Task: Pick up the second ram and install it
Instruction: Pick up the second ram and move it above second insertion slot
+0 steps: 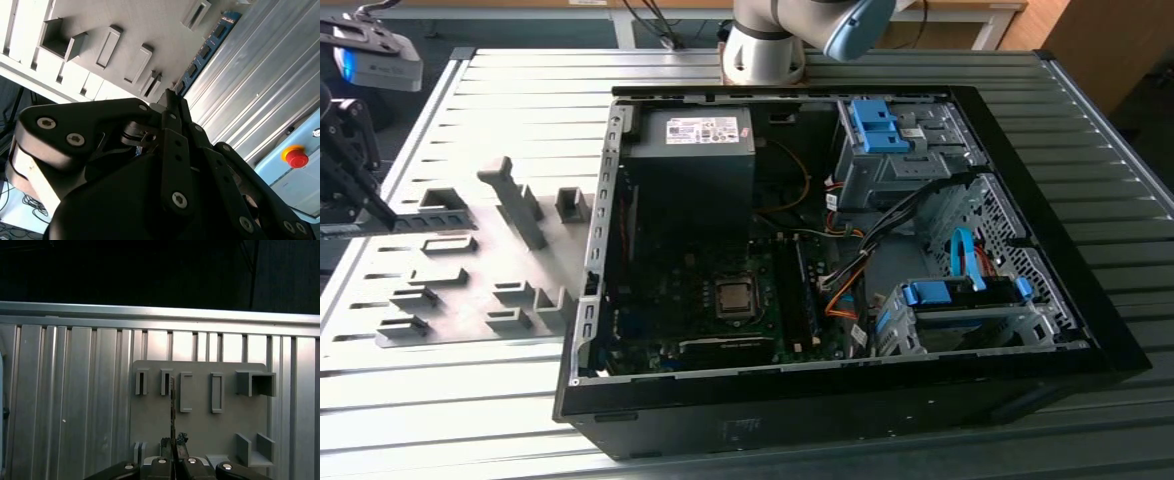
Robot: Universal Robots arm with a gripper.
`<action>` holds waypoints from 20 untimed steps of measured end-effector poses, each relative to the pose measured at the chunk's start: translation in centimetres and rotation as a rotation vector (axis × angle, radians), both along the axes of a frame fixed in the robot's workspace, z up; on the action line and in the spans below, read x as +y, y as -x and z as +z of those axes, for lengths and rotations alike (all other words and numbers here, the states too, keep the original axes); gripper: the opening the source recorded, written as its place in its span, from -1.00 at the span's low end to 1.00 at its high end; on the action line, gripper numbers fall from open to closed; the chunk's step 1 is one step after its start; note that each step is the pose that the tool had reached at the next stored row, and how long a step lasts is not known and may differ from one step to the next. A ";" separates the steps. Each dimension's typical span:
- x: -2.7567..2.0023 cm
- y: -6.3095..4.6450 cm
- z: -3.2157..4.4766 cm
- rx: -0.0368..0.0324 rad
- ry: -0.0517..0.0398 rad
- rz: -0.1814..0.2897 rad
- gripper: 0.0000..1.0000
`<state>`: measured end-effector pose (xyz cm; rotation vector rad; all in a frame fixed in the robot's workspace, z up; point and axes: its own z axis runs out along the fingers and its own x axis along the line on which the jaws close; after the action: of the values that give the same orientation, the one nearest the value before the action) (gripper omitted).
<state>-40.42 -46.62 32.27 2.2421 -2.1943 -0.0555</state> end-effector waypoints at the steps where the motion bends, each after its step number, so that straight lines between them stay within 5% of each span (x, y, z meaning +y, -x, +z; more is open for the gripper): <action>1: 0.01 0.0 0.11 0.0000 0.0000 0.000 -0.73; 20: 0.07 0.0 1.84 -0.0001 -0.0001 0.000 -0.73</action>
<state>-40.42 -46.54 34.11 2.2423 -2.1944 -0.0554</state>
